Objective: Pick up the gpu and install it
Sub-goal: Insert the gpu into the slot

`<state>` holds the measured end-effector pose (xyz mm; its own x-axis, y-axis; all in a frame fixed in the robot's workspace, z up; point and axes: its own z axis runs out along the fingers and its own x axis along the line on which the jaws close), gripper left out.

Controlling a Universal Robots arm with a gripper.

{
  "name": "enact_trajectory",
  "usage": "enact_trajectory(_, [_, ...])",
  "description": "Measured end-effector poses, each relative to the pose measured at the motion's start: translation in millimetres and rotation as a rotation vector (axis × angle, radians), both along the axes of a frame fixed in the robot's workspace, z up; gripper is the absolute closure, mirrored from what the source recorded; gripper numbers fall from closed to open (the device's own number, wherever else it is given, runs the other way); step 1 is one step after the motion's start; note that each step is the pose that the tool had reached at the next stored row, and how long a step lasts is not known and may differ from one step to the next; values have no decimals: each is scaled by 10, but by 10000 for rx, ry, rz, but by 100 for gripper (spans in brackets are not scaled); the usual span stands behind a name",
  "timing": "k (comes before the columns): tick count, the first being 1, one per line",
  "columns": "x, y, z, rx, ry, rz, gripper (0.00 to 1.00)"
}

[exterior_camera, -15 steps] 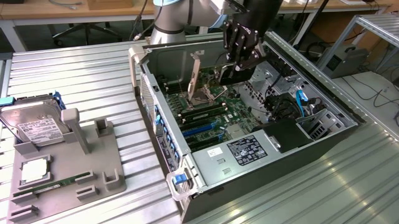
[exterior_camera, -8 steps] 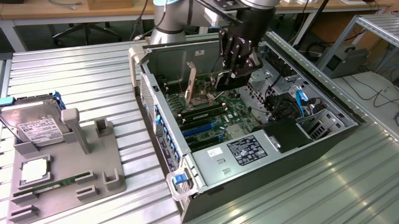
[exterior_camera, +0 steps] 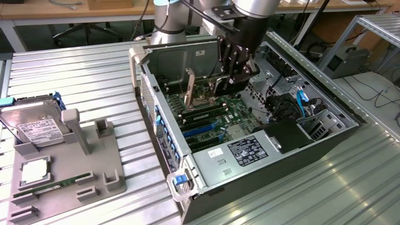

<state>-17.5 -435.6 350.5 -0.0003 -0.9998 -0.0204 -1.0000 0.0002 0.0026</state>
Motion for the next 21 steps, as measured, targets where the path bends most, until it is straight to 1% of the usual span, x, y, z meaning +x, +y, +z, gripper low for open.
enact_trajectory(3, [-7, 0, -35, 1, -18, 3, 73])
enact_trajectory(6, [-10, -1, -40, 1, -21, 3, 73])
enact_trajectory(9, [-24, -16, -41, 2, -21, 2, 73])
enact_trajectory(14, [-39, -77, -40, 1, -20, 4, 73])
enact_trajectory(17, [-43, -127, -41, 2, -21, 3, 73])
enact_trajectory(19, [-47, -145, -52, 2, -21, 1, 73])
enact_trajectory(21, [-50, -155, -87, 3, -29, 4, 73])
